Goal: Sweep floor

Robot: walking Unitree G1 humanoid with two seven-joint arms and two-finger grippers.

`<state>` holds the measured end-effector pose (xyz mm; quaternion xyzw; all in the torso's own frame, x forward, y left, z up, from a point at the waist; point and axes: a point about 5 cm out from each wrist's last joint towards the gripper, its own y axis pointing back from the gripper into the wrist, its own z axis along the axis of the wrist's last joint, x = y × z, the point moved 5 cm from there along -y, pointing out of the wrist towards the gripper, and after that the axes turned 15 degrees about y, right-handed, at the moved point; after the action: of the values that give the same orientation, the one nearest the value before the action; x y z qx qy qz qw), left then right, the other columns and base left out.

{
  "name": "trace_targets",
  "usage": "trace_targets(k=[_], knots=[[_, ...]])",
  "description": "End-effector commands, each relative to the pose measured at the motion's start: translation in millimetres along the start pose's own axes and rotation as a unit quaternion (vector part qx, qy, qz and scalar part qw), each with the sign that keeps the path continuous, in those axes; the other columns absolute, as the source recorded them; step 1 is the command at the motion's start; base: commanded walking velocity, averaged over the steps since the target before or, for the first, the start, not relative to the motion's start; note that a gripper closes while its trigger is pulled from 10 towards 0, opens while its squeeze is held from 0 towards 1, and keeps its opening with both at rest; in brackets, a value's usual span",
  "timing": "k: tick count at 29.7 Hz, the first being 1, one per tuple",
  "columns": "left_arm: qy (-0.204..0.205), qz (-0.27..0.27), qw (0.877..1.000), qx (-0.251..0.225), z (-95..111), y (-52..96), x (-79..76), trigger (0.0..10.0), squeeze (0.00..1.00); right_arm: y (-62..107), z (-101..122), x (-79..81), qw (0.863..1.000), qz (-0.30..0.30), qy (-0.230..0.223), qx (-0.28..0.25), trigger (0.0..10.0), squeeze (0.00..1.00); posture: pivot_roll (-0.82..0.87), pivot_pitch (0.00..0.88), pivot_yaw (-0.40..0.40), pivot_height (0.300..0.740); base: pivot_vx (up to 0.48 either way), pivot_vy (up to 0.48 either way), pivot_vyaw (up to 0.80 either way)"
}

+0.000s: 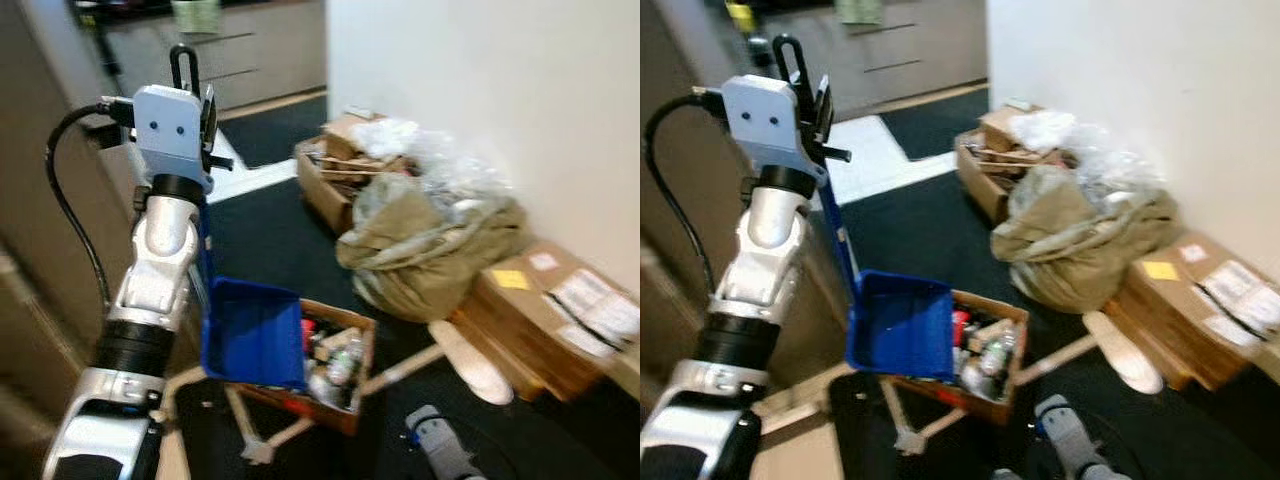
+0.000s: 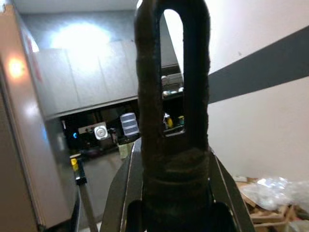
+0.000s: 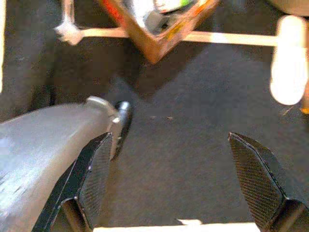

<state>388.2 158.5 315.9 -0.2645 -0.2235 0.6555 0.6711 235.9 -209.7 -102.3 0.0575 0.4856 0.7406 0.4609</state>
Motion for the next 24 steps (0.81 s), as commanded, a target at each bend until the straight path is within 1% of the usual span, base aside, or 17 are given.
trace_targets(k=[1,6,8,14,24], knots=[[-0.002,-0.007,1.000,-0.019,10,-0.5,-4.4,10.0,0.00,1.4,-10,10.5,1.000,0.013,0.002,0.017,10.0,0.00,-0.16,0.051,0.038,0.740,-0.300,0.000,0.00],[0.002,-0.006,1.000,-0.011,7,2.7,-6.3,10.0,0.00,1.6,-11,10.6,1.000,0.013,0.006,0.020,10.0,0.00,-0.16,0.049,0.036,0.740,-0.300,0.000,0.00],[0.006,-0.007,1.000,-0.004,3,6.4,-10.1,10.0,0.00,1.8,-13,10.1,1.000,0.011,0.009,0.026,10.0,0.00,-0.15,0.050,0.035,0.740,-0.298,0.000,0.00],[0.011,-0.007,1.000,0.005,-2,10.2,-13.4,10.0,0.00,1.8,-15,9.9,0.999,0.011,0.015,0.035,10.0,0.00,-0.16,0.051,0.034,0.740,-0.296,0.000,0.00],[0.011,-0.002,1.000,0.019,-9,15.1,-11.2,10.0,0.00,2.7,-20,12.1,0.999,0.010,0.017,0.047,10.0,0.00,-0.15,0.057,0.036,0.740,-0.298,0.000,-0.77]])
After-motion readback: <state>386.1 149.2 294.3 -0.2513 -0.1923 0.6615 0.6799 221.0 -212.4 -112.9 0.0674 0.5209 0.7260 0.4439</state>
